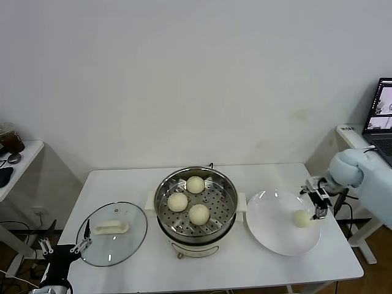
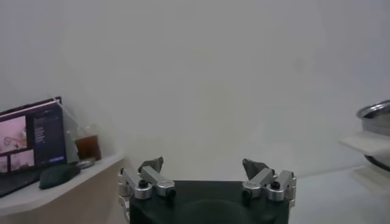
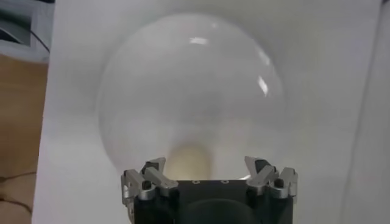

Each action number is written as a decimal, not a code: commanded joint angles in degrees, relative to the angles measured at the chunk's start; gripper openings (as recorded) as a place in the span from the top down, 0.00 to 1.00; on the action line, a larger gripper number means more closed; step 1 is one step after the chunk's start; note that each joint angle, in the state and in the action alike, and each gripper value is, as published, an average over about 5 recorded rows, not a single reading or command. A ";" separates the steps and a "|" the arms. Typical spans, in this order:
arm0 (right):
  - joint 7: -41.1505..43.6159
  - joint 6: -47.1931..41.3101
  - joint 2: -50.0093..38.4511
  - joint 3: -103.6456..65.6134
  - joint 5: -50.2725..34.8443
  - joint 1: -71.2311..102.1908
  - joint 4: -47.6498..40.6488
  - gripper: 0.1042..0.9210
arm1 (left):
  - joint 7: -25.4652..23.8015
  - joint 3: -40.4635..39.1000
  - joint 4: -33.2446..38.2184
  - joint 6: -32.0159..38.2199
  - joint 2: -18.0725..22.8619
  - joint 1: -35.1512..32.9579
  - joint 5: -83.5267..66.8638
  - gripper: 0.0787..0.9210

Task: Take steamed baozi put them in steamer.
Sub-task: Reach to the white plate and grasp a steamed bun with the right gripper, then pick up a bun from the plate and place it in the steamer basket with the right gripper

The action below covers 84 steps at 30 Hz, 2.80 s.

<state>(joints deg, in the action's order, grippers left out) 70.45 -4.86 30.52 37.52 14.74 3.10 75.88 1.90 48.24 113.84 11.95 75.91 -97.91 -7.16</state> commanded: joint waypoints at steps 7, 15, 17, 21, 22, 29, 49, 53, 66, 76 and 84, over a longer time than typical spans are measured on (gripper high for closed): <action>0.54 2.81 7.03 -7.83 7.85 9.43 -10.59 0.12 | 0.00 0.21 -0.23 -0.05 0.10 0.04 0.07 0.12; -2.00 2.67 9.69 -8.79 9.09 10.32 -13.01 0.12 | 0.01 0.30 -0.35 0.00 0.22 0.03 0.05 0.12; -2.55 2.61 10.19 -8.99 9.64 10.52 -13.27 0.12 | 0.04 0.30 -0.34 0.02 0.28 0.00 0.05 0.12; -3.10 2.34 10.62 -9.38 10.96 10.73 -13.33 0.15 | 0.09 0.48 -0.44 0.12 0.32 -0.07 0.08 0.12; -3.07 2.30 10.59 -9.45 11.22 10.68 -13.31 0.16 | 0.10 0.54 -0.48 0.15 0.31 -0.10 0.07 0.12; -2.86 1.55 9.35 -9.15 10.55 9.91 -11.85 0.39 | 0.09 0.60 -0.37 0.19 0.36 -0.13 0.01 0.12; -8.15 -19.18 9.44 35.20 -32.30 -46.53 13.24 0.53 | 0.04 -1.15 -0.52 -0.17 -0.62 1.93 -0.15 0.12; -12.16 -27.47 15.11 39.44 -42.93 -52.18 19.35 0.52 | 0.04 -1.30 -0.63 -0.18 -0.82 1.99 -0.14 0.12; -19.59 -36.81 23.98 39.45 -46.51 -38.55 20.05 0.51 | 0.05 0.46 -0.56 -0.23 -0.48 1.72 -0.68 0.12; -19.52 -36.76 25.27 36.63 -37.69 -29.26 13.39 0.51 | 0.04 1.11 -0.14 -0.37 0.16 1.41 -0.80 0.12; -20.08 -36.70 25.23 33.97 -35.21 -26.31 10.94 0.51 | 0.04 1.12 -0.15 -0.34 0.15 1.31 -0.76 0.12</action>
<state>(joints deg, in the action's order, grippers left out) 51.60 -39.75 54.14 72.69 -22.99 -27.76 89.35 1.96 49.20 113.73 11.58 76.03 -96.57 -7.92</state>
